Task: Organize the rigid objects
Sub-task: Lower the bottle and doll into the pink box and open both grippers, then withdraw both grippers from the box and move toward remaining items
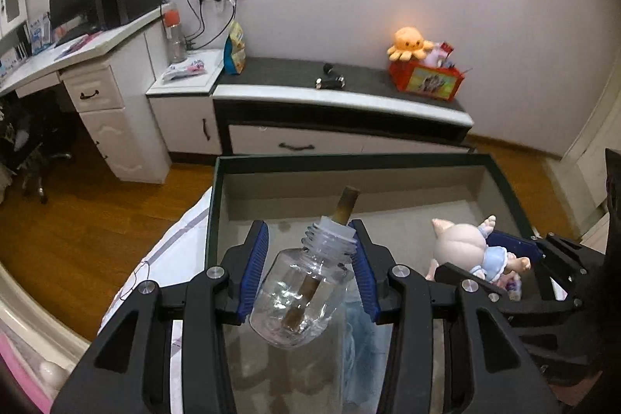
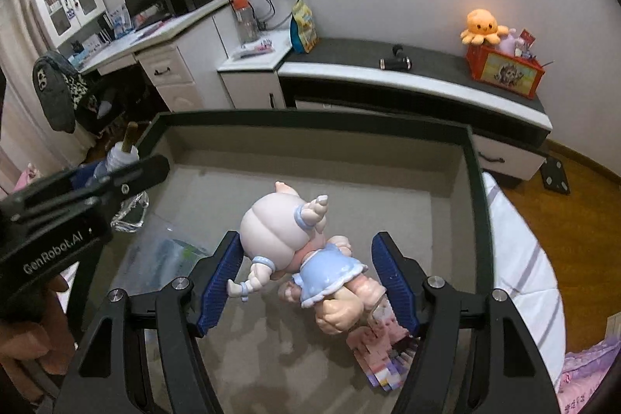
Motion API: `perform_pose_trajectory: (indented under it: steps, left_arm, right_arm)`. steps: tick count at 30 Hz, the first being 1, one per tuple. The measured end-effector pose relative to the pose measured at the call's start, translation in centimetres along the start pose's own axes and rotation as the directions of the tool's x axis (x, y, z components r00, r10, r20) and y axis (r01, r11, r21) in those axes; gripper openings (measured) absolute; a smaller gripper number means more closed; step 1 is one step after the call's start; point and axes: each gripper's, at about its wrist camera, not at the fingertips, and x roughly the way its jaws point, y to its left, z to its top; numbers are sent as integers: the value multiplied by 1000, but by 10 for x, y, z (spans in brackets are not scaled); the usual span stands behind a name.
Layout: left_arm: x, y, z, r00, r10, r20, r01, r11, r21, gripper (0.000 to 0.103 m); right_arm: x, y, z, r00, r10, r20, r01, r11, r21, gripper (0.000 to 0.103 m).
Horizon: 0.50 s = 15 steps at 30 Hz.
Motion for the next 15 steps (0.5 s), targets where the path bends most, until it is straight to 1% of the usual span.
perform_pose_trajectory:
  steps: [2, 3, 4, 5, 8, 10, 12, 15]
  left_arm:
    - [4, -1, -1, 1000, 18, -23, -17, 1000, 10, 57]
    - [4, -1, -2, 999, 23, -25, -23, 1000, 13, 74]
    - [4, -1, -3, 999, 32, -29, -32, 999, 14, 90]
    - [2, 0, -4, 999, 36, -23, -36, 999, 14, 94]
    - [-9, -2, -6, 999, 42, 7, -42, 999, 21, 102]
    - [-17, -3, -9, 999, 45, 11, -45, 999, 27, 103]
    - [-30, -4, -14, 998, 50, 41, -51, 998, 24, 103]
    - [-56, 0, -23, 994, 52, 93, -50, 998, -24, 103]
  right_arm:
    - [3, -2, -2, 1000, -3, -10, 3, 1000, 12, 71]
    - [2, -4, -2, 1000, 0, -7, 0, 1000, 24, 71]
    - [0, -4, -2, 1000, 1, -2, -1, 1000, 25, 76]
    - [-2, -2, -2, 1000, -7, -4, 7, 1000, 14, 81]
    - [-6, 3, -3, 1000, -28, -7, 28, 1000, -1, 87]
    - [-11, 4, -5, 999, -38, -4, 38, 999, 9, 103]
    - [-19, 3, -7, 999, -51, 19, 51, 999, 19, 103]
    - [-33, 1, -9, 997, -54, 49, 52, 998, 47, 103]
